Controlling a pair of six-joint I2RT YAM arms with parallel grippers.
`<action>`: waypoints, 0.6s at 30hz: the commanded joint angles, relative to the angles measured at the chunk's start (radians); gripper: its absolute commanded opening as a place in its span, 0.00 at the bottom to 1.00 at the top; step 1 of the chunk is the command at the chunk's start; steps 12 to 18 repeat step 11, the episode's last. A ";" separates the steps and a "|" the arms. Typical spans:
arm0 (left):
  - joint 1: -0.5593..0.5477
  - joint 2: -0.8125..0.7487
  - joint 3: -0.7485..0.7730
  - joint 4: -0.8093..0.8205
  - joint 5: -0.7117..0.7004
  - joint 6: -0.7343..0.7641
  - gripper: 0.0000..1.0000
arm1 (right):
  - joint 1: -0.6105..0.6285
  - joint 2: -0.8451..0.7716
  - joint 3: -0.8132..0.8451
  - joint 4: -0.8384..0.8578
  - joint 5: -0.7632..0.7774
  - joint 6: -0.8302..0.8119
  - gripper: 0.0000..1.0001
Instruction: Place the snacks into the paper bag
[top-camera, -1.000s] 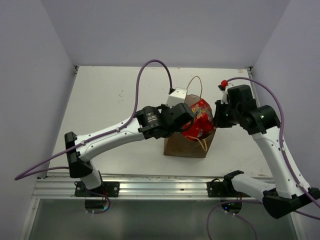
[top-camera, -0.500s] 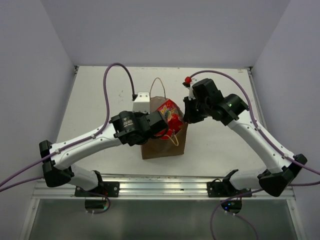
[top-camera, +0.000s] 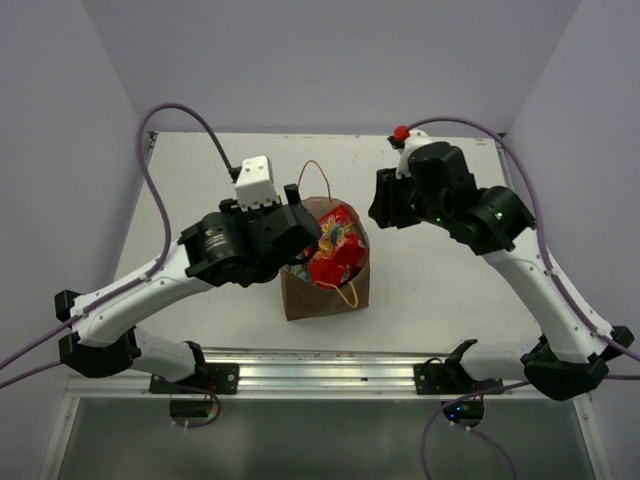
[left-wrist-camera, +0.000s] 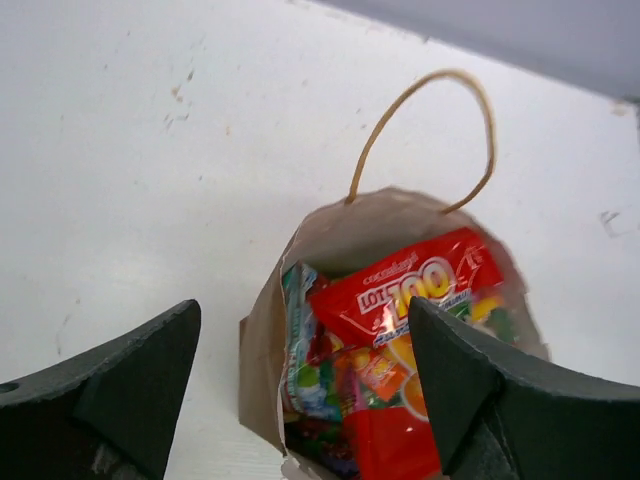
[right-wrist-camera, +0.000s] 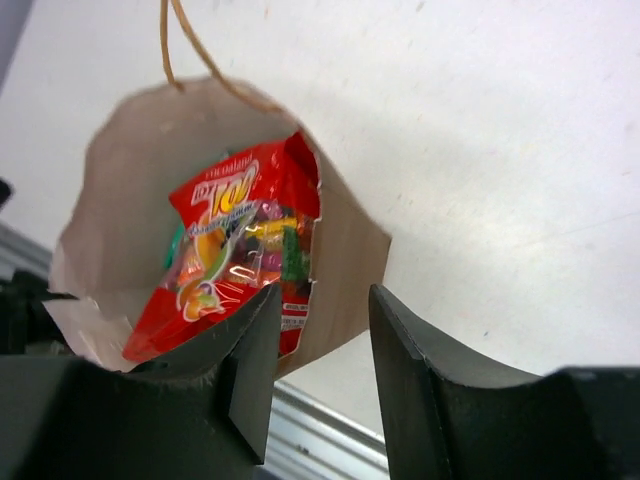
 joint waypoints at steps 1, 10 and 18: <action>-0.010 -0.063 0.140 0.000 -0.180 0.006 0.89 | 0.001 -0.095 0.123 -0.094 0.238 0.021 0.45; 0.326 -0.191 -0.093 0.321 0.004 0.317 0.96 | -0.002 -0.109 -0.042 -0.217 0.516 0.070 0.44; 0.334 -0.195 -0.104 0.327 0.006 0.337 0.96 | -0.002 -0.109 -0.058 -0.217 0.522 0.079 0.45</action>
